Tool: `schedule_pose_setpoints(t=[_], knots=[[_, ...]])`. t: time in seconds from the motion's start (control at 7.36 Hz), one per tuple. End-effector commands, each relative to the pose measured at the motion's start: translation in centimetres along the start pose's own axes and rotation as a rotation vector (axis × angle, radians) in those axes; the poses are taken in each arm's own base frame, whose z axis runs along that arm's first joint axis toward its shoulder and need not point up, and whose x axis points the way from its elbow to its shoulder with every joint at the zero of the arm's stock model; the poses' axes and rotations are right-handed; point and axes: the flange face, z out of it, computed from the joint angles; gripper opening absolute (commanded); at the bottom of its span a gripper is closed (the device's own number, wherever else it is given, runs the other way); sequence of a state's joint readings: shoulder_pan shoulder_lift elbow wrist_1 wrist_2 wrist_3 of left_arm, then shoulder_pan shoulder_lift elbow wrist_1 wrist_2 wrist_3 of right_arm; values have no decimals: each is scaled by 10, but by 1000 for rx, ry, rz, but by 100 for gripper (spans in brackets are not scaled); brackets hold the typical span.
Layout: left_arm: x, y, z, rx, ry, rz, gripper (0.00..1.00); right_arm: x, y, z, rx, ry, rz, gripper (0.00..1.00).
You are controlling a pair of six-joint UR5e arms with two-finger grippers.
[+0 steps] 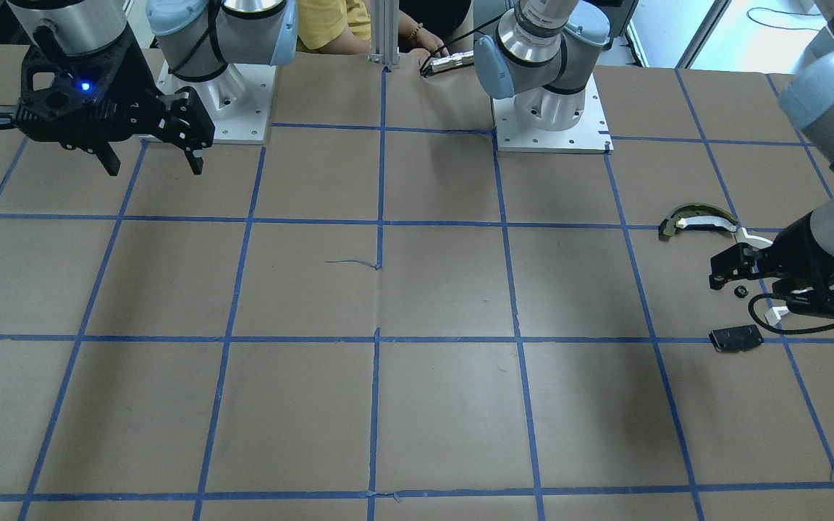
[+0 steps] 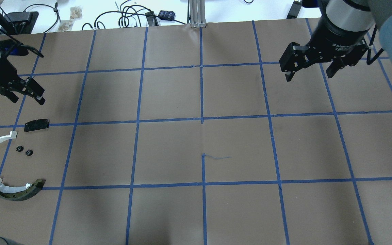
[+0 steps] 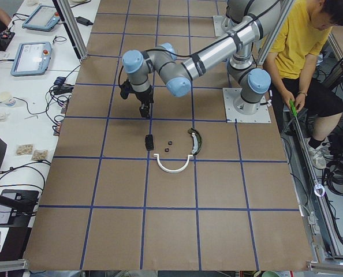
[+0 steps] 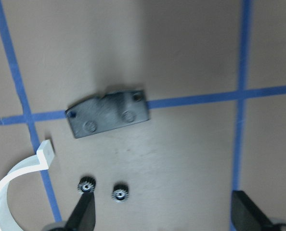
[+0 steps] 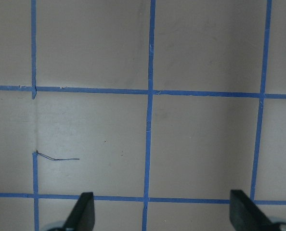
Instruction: Place bearing gear from tray to pile
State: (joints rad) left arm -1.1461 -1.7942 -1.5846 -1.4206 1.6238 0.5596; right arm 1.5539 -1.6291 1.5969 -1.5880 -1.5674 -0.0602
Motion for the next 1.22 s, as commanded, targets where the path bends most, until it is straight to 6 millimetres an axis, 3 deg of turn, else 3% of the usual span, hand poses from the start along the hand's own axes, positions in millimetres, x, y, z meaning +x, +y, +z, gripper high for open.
schedule_pose_setpoints(t=[0.0, 0.27, 0.41, 0.54, 0.68, 0.95, 1.09], knots=[[84, 23, -88, 92, 53, -66, 100, 0, 0, 0, 1, 0, -1, 100], [154, 54, -120, 111, 40, -86, 100, 0, 0, 0, 3, 0, -3, 100], [172, 49, -112, 93, 45, -85, 100, 0, 0, 0, 3, 0, -3, 100], [189, 47, -89, 50, 55, -74, 100, 0, 0, 0, 3, -1, -3, 100], [205, 57, -77, 40, 53, -49, 100, 0, 0, 0, 3, 0, -3, 100], [225, 54, -73, 31, 22, -35, 100, 0, 0, 0, 3, 0, -4, 100], [232, 61, -81, 48, 6, -20, 100, 0, 0, 0, 1, 0, -4, 100]])
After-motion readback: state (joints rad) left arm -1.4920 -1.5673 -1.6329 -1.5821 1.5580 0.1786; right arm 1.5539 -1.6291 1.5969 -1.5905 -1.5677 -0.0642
